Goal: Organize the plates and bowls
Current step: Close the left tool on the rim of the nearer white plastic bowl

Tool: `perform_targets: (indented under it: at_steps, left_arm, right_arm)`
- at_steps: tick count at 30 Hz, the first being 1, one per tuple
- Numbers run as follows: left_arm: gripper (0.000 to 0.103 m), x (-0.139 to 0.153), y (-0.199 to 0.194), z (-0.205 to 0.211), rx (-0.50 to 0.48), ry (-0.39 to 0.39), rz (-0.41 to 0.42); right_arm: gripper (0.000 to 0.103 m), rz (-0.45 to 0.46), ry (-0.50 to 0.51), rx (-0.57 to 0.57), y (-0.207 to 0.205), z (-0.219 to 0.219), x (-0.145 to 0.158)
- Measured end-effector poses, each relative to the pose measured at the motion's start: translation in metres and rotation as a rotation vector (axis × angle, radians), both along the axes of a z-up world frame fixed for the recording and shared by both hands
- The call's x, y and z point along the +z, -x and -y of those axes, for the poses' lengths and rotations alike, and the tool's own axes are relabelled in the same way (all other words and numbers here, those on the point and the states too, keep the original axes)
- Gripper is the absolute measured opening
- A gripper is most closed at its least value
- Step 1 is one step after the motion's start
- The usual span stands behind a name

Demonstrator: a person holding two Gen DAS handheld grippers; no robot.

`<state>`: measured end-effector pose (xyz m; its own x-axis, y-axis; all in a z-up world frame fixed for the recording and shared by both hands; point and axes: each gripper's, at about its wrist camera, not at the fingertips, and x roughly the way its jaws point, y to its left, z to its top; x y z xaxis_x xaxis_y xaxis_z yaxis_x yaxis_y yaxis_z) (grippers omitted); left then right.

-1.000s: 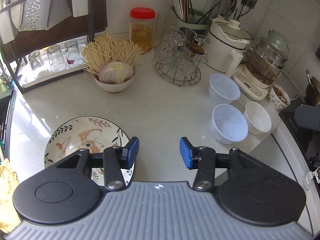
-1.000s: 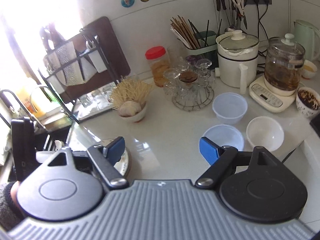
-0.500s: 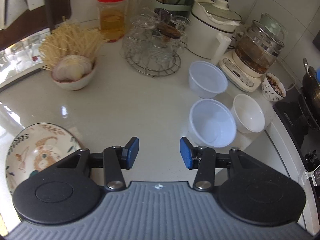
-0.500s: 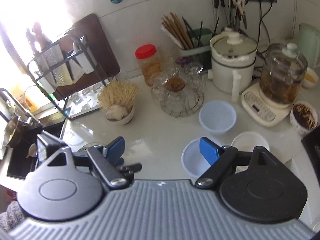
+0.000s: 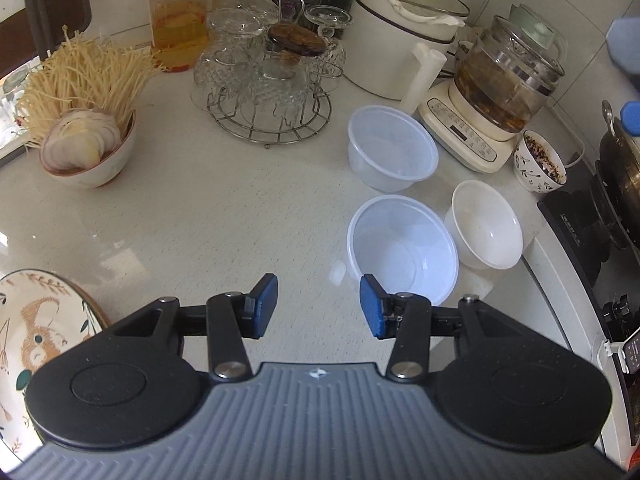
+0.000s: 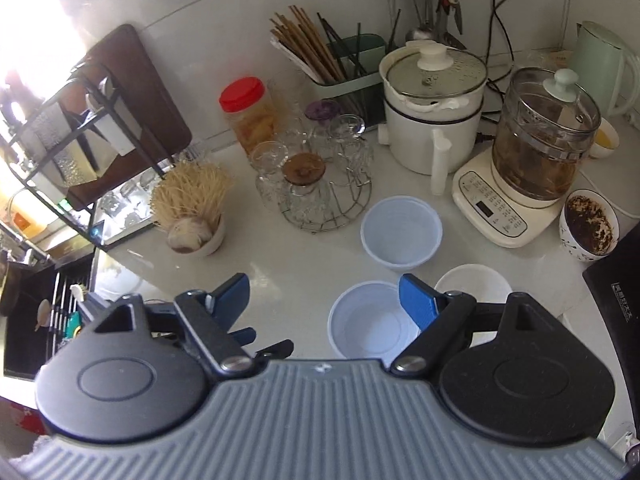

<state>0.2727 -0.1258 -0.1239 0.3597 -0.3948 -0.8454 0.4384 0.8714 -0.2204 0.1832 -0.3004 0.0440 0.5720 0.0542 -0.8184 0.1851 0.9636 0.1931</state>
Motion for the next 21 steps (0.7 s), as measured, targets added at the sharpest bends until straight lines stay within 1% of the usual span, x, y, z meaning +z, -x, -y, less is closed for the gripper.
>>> perform_targets:
  at_steps: [5, 7, 9, 12, 16, 19, 21]
  left_arm:
    - [0.051, -0.003, -0.010, 0.004, -0.004, 0.000, -0.007]
    - [0.051, -0.004, -0.013, 0.005, -0.007, 0.003, -0.008]
    - [0.051, -0.006, -0.015, 0.007, -0.009, 0.004, -0.013]
    - [0.051, -0.010, -0.017, 0.010, -0.013, 0.006, -0.021]
    - [0.051, -0.015, -0.019, 0.011, 0.000, 0.011, -0.037]
    - [0.051, -0.019, -0.022, 0.015, -0.006, 0.012, -0.043]
    - [0.051, -0.024, -0.025, 0.019, -0.005, 0.018, -0.055]
  right_arm:
    - [0.083, 0.009, -0.007, -0.021, -0.003, 0.006, -0.003]
    - [0.083, 0.021, 0.005, -0.023, -0.004, 0.008, -0.003]
    - [0.083, 0.014, -0.007, -0.030, -0.006, 0.012, -0.004]
    - [0.083, 0.020, 0.007, -0.034, -0.010, 0.015, -0.006]
    - [0.083, 0.001, -0.016, -0.039, -0.011, 0.021, -0.012]
    - [0.083, 0.009, 0.005, -0.038, -0.014, 0.022, -0.013]
    - [0.083, -0.006, 0.014, -0.040, -0.021, 0.025, -0.018]
